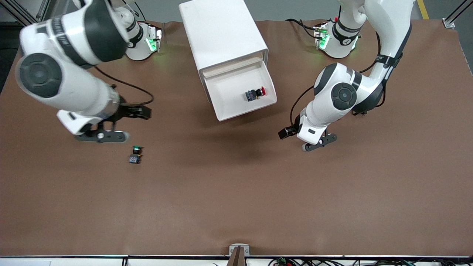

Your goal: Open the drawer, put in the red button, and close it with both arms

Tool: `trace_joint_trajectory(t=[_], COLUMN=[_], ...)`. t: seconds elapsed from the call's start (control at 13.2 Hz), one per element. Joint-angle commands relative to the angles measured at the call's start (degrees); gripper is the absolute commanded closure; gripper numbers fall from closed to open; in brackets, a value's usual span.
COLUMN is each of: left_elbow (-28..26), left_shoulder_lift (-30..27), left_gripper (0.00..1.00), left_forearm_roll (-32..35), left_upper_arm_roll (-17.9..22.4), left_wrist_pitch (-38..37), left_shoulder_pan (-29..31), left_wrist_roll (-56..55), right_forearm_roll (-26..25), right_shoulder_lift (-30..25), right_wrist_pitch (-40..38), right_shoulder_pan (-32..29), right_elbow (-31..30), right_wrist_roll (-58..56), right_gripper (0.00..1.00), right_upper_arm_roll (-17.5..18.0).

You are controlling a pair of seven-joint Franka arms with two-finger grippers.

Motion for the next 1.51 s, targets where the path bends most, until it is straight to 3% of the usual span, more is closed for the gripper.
trace_joint_trajectory(t=[0.0,0.38,0.68,0.83,0.98,1.21,1.44], left_elbow=[-0.19,-0.10,-0.28,-0.10,-0.19,-0.28,-0.45], left_shoulder_lift=[-0.50,0.11,1.95,3.28,3.37,3.98,4.07], left_gripper=[0.00,0.00,0.00,0.00,0.00,0.00,0.00], left_forearm_roll=[-0.21,-0.12,-0.12,-0.30,-0.65,-0.65,-0.65], left_upper_arm_roll=[-0.24,-0.33,-0.77,-0.86,-0.85,-0.86,-0.86], left_wrist_pitch=[0.04,0.22,0.13,0.13,0.04,-1.10,-2.32], left_shoulder_pan=[0.21,-0.31,-1.01,-3.11,-4.27,-7.77,-9.45], left_wrist_roll=[-0.30,-0.30,-0.12,-0.39,-0.74,-4.24,-6.54], right_forearm_roll=[-2.80,-10.72,-11.95,-15.64,-16.00,-14.52,-8.37], right_shoulder_lift=[-2.03,-1.95,-1.77,-2.21,-2.21,-2.65,-4.05], right_wrist_pitch=[-2.64,-5.73,-5.81,-7.56,-10.98,-11.88,-13.89], right_shoulder_pan=[-5.99,-13.30,-15.68,-15.06,-15.06,-15.15,-15.59], right_elbow=[-1.06,-1.41,-0.98,0.07,4.89,5.88,5.79], right_wrist_roll=[-6.54,-21.15,-21.78,-21.69,-21.69,-21.78,-22.21], right_gripper=[0.00,0.00,0.00,0.00,0.00,0.00,0.00], right_upper_arm_roll=[1.33,1.33,1.25,1.59,1.51,2.12,1.42])
